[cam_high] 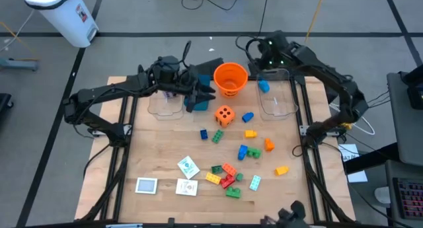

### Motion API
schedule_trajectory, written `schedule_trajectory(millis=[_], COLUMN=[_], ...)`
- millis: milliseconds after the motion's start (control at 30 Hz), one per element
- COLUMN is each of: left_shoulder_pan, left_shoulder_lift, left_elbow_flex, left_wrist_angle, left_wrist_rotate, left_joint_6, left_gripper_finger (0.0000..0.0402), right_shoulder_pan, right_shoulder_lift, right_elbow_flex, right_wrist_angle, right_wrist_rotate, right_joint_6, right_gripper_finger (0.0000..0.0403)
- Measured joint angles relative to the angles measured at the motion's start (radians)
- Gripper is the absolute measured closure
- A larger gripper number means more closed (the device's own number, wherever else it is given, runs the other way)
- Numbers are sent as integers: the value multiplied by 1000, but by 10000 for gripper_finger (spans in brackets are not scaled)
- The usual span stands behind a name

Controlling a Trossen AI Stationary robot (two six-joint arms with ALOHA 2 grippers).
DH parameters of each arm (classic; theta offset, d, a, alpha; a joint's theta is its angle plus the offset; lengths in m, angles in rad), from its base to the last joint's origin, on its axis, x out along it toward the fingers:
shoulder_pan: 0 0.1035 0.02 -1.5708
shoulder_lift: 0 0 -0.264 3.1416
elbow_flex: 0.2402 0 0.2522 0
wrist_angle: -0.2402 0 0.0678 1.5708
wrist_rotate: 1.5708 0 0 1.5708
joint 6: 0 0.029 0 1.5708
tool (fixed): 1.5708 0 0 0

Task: Pick & Place Toys
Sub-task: Put the orange game piece into the right transparent bin

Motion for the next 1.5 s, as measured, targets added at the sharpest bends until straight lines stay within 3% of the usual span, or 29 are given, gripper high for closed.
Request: schedule_trajectory(millis=[667,1033,1267,1500], left_shoulder_pan=[-2,-2,-2,-1], left_shoulder_lift=[0,0,0,0], left_elbow_flex=[0,0,0,0], left_wrist_angle=[4,5,5,5], left_wrist_rotate=[0,1,1,1], left_joint_6=[1,1,1,1], left_gripper_finger=[243,243,243,243], right_shoulder_pan=[345,596,699,762], right_shoulder_lift=[-72,-72,-79,-78], right_elbow_flex=[0,0,0,0], right_wrist_angle=[154,218,318,307], right_wrist_rotate=[7,211,215,222], right_joint_6=[110,89,64,63], right_gripper_finger=[236,236,236,236])
